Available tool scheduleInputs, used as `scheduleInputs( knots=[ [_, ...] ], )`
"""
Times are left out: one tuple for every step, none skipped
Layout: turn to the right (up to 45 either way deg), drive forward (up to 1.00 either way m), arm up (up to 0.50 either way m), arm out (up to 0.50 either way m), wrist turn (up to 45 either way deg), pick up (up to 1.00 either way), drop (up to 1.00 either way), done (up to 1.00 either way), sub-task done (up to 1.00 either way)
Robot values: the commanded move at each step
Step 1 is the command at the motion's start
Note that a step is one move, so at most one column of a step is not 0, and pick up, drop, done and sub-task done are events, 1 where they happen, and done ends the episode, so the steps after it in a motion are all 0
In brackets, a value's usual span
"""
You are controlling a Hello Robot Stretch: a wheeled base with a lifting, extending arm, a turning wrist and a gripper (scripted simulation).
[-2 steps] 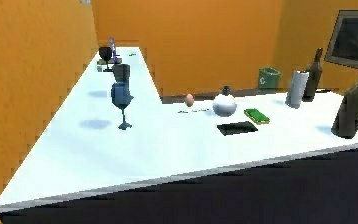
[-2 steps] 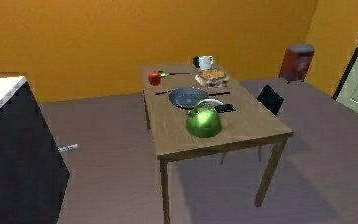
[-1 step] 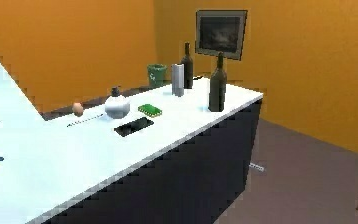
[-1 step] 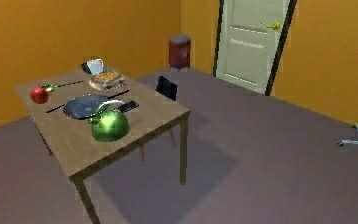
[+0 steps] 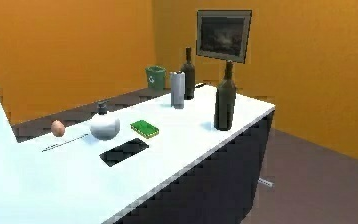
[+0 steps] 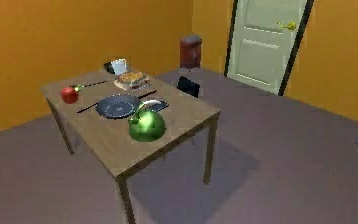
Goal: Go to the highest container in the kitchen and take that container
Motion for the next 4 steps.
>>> scheduleInputs(
  knots=[
    [42.0, 0.00, 0.00, 0.00, 0.0, 0.00, 0.00, 0.00, 0.00],
    [0.0, 0.40, 0.00, 0.00, 0.0, 0.00, 0.00, 0.00, 0.00],
    [3.0, 0.00, 0.00, 0.00, 0.0, 0.00, 0.00, 0.00, 0.00],
    [0.0, 0.75, 0.00, 0.00, 0.0, 0.00, 0.00, 0.00, 0.00]
  ],
)
